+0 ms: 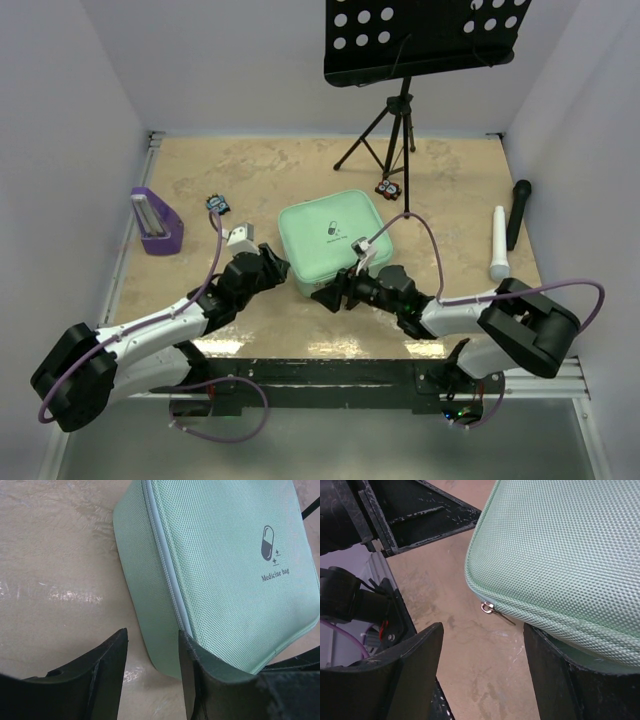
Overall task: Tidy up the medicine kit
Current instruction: Zip the medicine box at the center of the board.
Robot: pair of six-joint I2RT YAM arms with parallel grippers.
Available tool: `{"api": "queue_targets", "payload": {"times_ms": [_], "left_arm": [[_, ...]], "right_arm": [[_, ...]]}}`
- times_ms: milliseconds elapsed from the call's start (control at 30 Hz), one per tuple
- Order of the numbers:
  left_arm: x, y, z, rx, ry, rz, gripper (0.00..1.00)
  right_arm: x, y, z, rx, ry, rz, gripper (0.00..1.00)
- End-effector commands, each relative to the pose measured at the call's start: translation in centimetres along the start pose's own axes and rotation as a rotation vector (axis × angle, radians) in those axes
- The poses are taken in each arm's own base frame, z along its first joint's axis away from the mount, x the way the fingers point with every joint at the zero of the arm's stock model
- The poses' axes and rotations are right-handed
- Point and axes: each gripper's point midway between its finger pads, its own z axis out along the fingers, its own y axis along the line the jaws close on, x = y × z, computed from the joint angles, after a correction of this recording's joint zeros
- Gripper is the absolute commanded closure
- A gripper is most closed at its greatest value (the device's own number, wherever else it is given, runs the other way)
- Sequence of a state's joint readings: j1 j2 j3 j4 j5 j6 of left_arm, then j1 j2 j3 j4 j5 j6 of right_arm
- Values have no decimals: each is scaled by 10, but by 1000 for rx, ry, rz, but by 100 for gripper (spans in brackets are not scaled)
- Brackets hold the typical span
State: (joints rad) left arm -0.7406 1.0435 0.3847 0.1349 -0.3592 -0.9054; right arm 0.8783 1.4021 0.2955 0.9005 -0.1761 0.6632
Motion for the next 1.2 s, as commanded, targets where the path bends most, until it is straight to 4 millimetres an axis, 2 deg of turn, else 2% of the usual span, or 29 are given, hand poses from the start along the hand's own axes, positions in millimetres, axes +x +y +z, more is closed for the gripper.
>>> {"api": "queue_targets", "payload": {"times_ms": [0, 367, 867, 933, 1033, 1167], "left_arm": [[5, -6, 0, 44, 15, -18, 51], [14, -1, 0, 56, 35, -40, 53], [17, -2, -1, 67, 39, -42, 53], [14, -1, -2, 63, 30, -42, 53], [7, -1, -5, 57, 4, -40, 54], [-7, -2, -13, 54, -44, -45, 54]], "right_arm": [[-29, 30, 12, -81, -98, -11, 31], [-33, 48, 21, -62, -147, 2, 31], [-16, 79, 19, -142, -96, 7, 35], [-20, 78, 14, -126, -112, 12, 36], [-41, 70, 1, -47, -190, 26, 36], [-78, 70, -11, 43, -276, 0, 36]]}}
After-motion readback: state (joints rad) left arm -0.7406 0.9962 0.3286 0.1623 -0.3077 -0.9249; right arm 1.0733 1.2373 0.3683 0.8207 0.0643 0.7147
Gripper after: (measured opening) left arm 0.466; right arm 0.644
